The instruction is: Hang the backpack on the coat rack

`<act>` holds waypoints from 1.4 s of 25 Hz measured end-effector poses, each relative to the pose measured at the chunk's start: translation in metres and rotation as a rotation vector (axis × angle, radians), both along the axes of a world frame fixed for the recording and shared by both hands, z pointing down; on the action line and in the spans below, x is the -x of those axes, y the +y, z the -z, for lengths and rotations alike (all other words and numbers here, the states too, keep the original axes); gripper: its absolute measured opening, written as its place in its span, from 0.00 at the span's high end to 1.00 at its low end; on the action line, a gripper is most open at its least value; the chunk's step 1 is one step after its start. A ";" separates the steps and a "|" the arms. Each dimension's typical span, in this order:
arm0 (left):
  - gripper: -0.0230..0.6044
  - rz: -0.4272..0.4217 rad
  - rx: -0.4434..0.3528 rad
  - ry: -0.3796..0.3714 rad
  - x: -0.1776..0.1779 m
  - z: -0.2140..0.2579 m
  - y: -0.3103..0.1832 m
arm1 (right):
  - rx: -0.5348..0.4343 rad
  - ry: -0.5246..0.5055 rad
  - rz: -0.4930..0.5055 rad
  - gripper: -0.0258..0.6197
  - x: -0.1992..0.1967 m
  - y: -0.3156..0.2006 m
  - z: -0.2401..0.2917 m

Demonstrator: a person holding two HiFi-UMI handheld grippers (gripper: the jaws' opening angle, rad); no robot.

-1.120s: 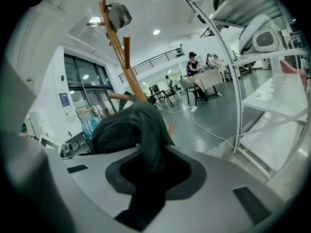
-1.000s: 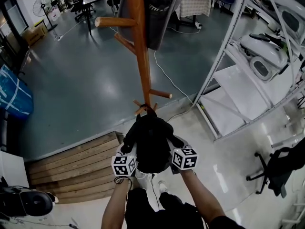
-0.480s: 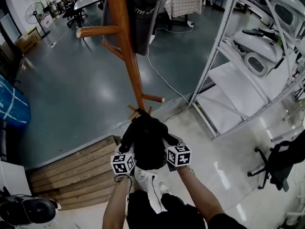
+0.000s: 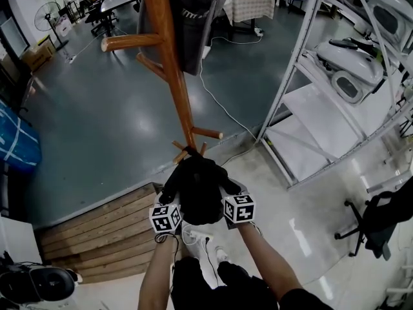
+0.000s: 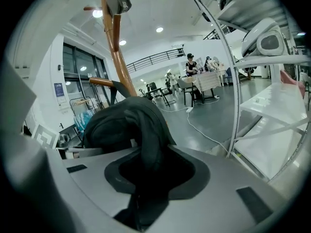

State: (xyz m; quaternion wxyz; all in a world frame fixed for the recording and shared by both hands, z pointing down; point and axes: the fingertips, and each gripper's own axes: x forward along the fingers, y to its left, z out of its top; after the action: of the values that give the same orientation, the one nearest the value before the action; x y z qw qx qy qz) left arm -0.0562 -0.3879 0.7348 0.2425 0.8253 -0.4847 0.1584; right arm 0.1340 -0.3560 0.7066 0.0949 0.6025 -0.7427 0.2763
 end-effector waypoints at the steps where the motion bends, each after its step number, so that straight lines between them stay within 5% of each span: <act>1: 0.75 0.001 0.001 0.016 0.000 0.000 0.001 | 0.002 0.002 -0.001 0.82 -0.001 0.000 0.000; 7: 0.62 -0.028 0.029 0.013 0.000 0.000 0.004 | 0.051 -0.002 0.035 0.64 0.002 -0.002 -0.003; 16: 0.54 0.017 0.064 0.002 0.016 0.005 0.034 | 0.053 0.014 0.063 0.60 -0.003 0.017 0.011; 30: 0.55 0.106 -0.106 0.010 0.023 0.083 0.103 | 0.017 -0.038 0.160 0.60 0.022 0.069 0.048; 35: 0.66 0.104 -0.170 0.024 0.024 0.119 0.124 | -0.004 -0.088 0.163 0.63 0.035 0.084 0.071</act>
State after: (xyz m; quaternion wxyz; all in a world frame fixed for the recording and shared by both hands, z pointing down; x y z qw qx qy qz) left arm -0.0807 -0.2642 0.6162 0.1854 0.8186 -0.5355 0.0940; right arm 0.0991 -0.2716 0.6358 0.0834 0.5274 -0.7933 0.2925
